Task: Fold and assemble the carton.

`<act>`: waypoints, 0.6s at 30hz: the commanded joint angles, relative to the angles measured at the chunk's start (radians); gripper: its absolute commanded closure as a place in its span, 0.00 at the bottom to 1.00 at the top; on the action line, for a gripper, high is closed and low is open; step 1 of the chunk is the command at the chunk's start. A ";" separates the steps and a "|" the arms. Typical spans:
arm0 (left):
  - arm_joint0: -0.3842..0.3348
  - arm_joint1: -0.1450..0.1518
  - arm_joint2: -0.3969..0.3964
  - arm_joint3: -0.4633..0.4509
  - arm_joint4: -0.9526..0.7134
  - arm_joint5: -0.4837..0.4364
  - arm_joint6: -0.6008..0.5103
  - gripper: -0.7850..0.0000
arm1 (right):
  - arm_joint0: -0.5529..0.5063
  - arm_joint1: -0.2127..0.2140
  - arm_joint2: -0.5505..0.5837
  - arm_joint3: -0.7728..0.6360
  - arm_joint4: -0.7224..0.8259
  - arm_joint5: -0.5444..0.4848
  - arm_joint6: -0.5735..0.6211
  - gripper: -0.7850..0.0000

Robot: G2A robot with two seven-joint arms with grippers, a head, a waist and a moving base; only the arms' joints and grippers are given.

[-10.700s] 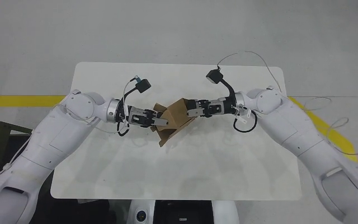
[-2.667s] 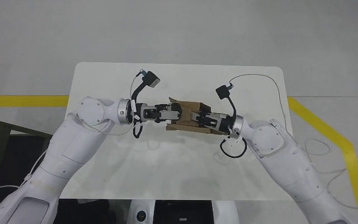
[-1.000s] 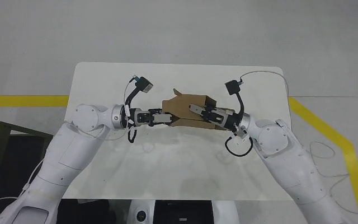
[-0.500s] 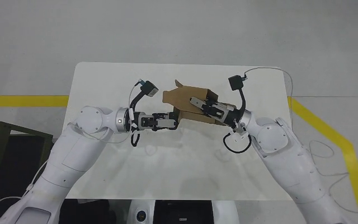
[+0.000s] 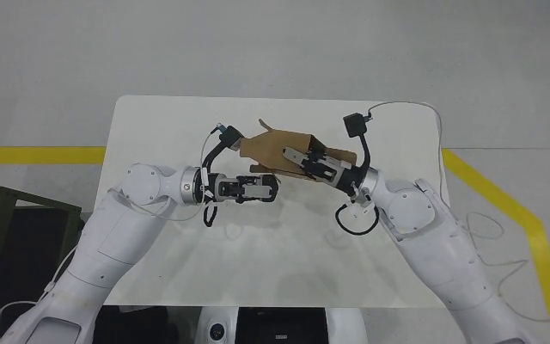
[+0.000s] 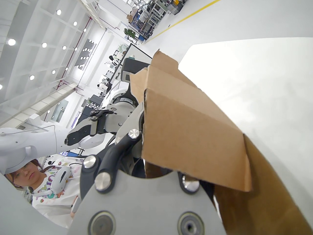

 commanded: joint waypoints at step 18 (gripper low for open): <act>-0.003 -0.009 -0.015 0.012 0.004 -0.004 -0.009 0.00 | -0.011 -0.015 -0.013 0.008 0.008 -0.003 0.021 1.00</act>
